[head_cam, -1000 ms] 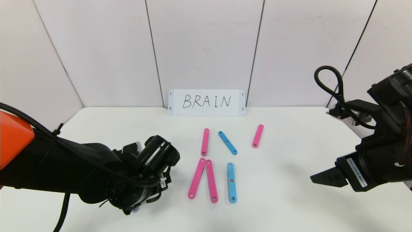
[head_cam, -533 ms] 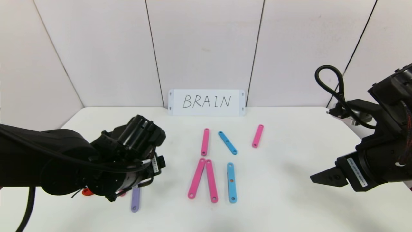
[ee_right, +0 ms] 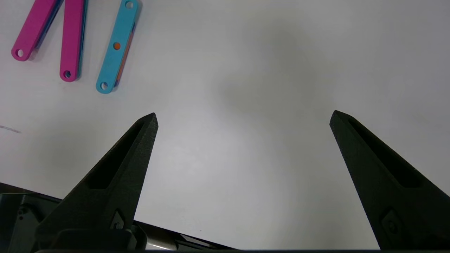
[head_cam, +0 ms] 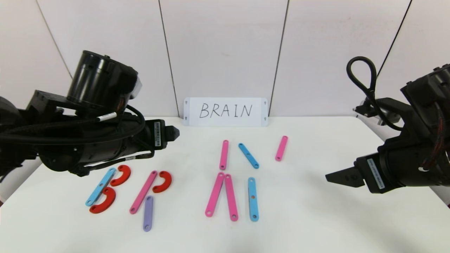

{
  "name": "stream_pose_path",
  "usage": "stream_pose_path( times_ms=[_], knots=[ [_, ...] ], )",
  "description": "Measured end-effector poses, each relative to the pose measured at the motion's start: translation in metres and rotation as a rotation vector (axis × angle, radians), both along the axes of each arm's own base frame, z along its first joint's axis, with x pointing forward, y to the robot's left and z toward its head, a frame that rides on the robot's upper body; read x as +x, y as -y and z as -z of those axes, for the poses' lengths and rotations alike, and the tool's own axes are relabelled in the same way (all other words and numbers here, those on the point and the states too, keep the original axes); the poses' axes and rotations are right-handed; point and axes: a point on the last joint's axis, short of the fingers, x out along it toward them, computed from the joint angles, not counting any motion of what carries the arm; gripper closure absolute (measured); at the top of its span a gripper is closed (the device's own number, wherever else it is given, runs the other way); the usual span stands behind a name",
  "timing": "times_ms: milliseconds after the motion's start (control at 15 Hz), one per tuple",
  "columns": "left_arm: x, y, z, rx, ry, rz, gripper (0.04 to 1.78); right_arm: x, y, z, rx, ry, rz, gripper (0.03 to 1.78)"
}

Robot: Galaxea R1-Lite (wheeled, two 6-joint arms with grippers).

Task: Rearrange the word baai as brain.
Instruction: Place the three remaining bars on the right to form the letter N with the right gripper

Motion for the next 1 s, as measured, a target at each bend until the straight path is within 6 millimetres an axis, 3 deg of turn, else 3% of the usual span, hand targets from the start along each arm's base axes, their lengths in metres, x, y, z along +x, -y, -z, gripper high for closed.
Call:
stream_pose_path(
  times_ms=[133, 267, 600, 1000],
  knots=[
    [-0.002, -0.008, -0.006, -0.020, 0.008, 0.019, 0.13, 0.008, -0.004, 0.002, 0.014, 0.019, 0.001, 0.10],
    [-0.005, -0.014, -0.009, 0.001, 0.021, 0.035, 0.13, 0.027, -0.015, -0.001, 0.054, 0.109, 0.000, 0.10],
    [-0.017, -0.027, -0.022, -0.040, 0.053, 0.090, 0.13, 0.071, -0.041, -0.022, 0.138, 0.266, 0.000, 0.10],
    [-0.023, -0.033, -0.028, -0.053, 0.074, 0.094, 0.13, 0.111, -0.084, -0.009, 0.162, 0.243, -0.049, 0.10]
  ],
)
